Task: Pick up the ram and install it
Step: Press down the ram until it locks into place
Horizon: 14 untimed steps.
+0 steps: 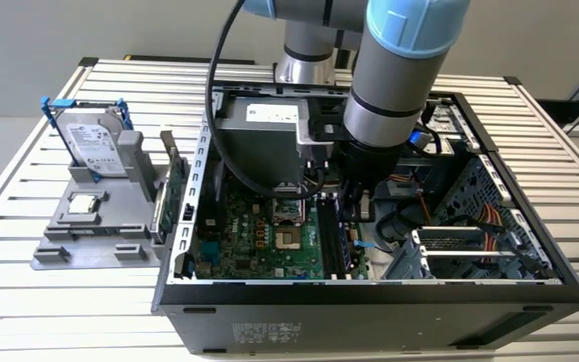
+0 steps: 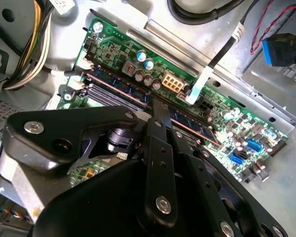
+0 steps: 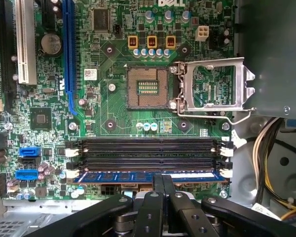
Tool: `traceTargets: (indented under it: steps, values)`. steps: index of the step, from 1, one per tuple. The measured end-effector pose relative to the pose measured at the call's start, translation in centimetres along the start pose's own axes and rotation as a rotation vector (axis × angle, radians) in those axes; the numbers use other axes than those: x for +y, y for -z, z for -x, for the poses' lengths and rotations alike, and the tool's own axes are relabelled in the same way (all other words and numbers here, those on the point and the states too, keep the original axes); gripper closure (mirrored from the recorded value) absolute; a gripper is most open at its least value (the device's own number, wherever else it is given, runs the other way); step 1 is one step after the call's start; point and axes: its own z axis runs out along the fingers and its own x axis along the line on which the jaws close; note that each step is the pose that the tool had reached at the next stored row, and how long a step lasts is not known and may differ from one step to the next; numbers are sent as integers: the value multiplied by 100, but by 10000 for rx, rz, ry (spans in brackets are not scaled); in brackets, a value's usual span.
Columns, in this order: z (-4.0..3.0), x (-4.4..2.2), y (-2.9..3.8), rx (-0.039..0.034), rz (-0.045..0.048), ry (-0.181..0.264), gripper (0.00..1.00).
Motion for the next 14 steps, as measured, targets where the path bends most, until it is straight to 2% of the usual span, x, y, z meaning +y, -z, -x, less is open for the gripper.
traceTargets:
  steps: [8, 14]
  values:
    - [1, 0, -7, 7, 21, 0, 100]
    - [0, 0, -26, 39, 50, 0, 100]
